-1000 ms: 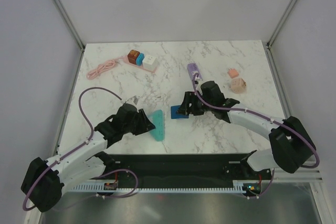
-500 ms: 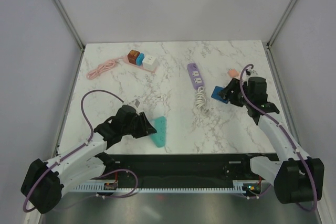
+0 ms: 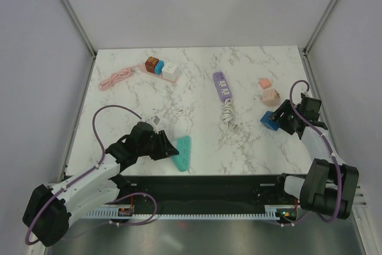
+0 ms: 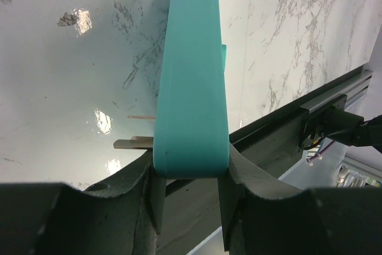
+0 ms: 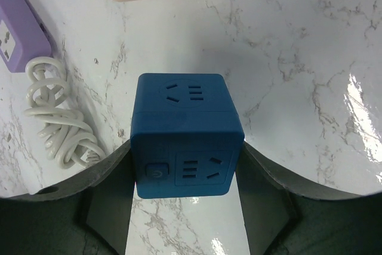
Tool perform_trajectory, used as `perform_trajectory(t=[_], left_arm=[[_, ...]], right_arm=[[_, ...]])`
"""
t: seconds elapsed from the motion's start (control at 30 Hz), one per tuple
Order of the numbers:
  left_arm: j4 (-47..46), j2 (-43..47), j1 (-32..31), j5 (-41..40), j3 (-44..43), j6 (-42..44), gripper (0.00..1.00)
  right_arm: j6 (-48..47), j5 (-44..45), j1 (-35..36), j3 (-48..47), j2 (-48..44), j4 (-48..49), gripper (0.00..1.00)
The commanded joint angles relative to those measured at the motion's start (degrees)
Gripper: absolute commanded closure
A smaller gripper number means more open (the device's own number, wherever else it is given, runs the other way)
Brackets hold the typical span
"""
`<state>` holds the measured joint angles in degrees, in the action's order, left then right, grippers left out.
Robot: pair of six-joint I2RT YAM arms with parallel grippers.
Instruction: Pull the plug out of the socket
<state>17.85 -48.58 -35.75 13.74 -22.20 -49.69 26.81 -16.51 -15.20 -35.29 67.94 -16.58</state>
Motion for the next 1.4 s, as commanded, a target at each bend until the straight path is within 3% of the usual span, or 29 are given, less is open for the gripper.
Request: perform_trajectory(t=[0.0, 0.07, 0.2, 0.37, 0.67, 0.9, 0.97, 1.23, 1.33, 1.37], left_arm=[[-2.64, 0.33, 0.06, 1.73, 0.22, -1.19, 0.98], [-3.43, 0.15, 0.06, 1.82, 0.66, -1.81, 0.98], [-6.68, -1.08, 0.06, 3.40, 1.71, -3.39, 0.98], [-12.13, -5.47, 0.06, 5.07, 0.84, -3.66, 0.98], [-19.60, -25.76, 4.36, 9.20, -10.39, 0.29, 0.98], [-19.70, -40.71, 9.20, 12.19, -22.16, 2.93, 0.98], [-19.52, -45.18, 10.60, 14.38, -26.03, 2.67, 0.98], [-18.20, -56.71, 11.40, 18.43, -37.74, 0.83, 0.97], [-16.81, -59.35, 11.49, 18.26, -40.90, 0.12, 0.87], [-16.70, -59.96, 11.49, 18.34, -42.21, -0.05, 0.77]], right_arm=[[-2.72, 0.42, -0.18, -1.10, 0.60, 2.34, 0.99], [-2.81, 0.26, -0.09, -1.36, 1.84, 2.69, 0.98], [-1.85, -2.03, -0.09, -1.63, 4.21, 5.23, 0.83], [-1.58, -2.73, -0.09, -2.15, 5.44, 7.00, 0.73], [-2.37, -3.44, -0.09, -2.68, 7.73, 7.79, 0.50], [-4.75, -0.72, 0.00, -3.65, 4.66, 4.63, 0.06], [-5.18, 0.42, 0.00, -4.35, 4.04, 3.06, 0.02], [-5.36, 5.69, 0.87, -6.89, 2.02, -0.64, 0.02], [-5.98, 7.54, 1.93, -8.48, 0.35, -3.19, 0.02], [-5.89, 8.59, 2.71, -8.74, -0.87, -4.33, 0.02]])
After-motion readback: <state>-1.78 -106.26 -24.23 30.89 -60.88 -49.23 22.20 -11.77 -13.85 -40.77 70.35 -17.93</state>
